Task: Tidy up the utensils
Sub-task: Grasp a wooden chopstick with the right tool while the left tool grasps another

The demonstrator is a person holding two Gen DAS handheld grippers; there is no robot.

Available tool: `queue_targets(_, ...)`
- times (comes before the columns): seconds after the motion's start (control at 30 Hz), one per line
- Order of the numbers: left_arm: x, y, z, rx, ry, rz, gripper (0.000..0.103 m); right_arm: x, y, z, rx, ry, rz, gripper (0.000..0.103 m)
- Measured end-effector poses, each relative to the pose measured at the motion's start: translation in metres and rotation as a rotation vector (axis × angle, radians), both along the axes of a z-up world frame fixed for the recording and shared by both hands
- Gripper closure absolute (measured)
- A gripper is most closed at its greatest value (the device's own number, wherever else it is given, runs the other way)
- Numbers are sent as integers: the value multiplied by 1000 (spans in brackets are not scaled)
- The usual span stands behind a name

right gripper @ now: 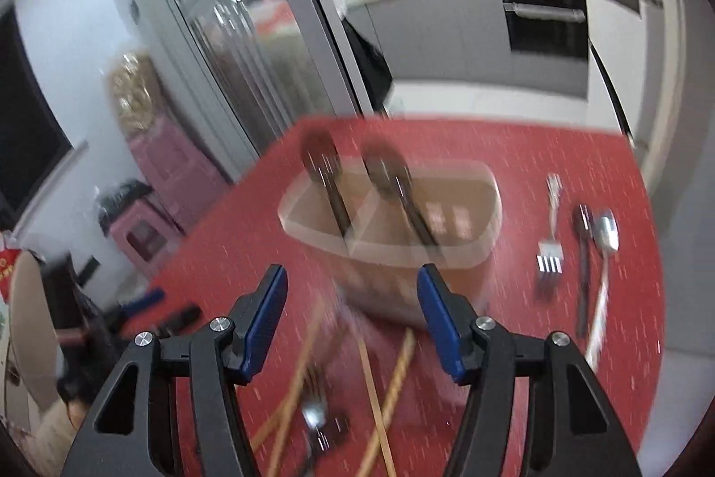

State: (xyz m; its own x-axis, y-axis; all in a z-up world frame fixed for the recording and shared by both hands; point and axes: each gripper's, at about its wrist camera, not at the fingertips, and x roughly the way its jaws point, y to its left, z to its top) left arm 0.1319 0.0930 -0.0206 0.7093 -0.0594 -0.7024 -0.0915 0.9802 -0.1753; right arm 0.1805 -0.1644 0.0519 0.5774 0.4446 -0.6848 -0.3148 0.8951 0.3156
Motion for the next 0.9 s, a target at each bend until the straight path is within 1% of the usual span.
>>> queue_targets(0.07, -6, 2, -10, 4, 36, -5, 0, -7, -2, -18, -54, 65, -11, 38)
queue_targets(0.13, -12, 3, -19, 1, 70, -19, 0, -15, -7, -37, -79, 122, -8, 38)
queue_targets(0.2, -17, -1, -27, -9, 92, -39, 0, -23, -8, -54, -124, 173, -4, 41)
queue_targets(0.23, -19, -5, -28, -12, 99, -49, 0, -25, -7, -60, -142, 189, 0, 43)
queue_targets(0.3, -18, -15, -30, -25, 113, -85, 0, -27, -4, -70, -172, 221, 15, 51)
queue_targets(0.4, -11, -37, -29, -37, 116, -140, 0, -28, 3, -78, -196, 241, 37, 58)
queue_targets(0.5, 0, -57, -29, -46, 127, -188, 0, -27, 11, -85, -215, 256, 58, 62)
queue_targets(0.6, 11, -70, -30, -70, 158, -214, 0, -25, 19, -88, -240, 248, 76, 64)
queue_targets(0.83, 39, -80, -39, -129, 220, -231, 2, -24, 24, -100, -251, 269, 111, 70)
queue_targets(0.87, 43, -82, -41, -130, 228, -236, 8, -25, 25, -101, -252, 267, 114, 72)
queue_targets(0.9, 48, -84, -43, -125, 242, -243, 11, -26, 27, -102, -257, 263, 118, 75)
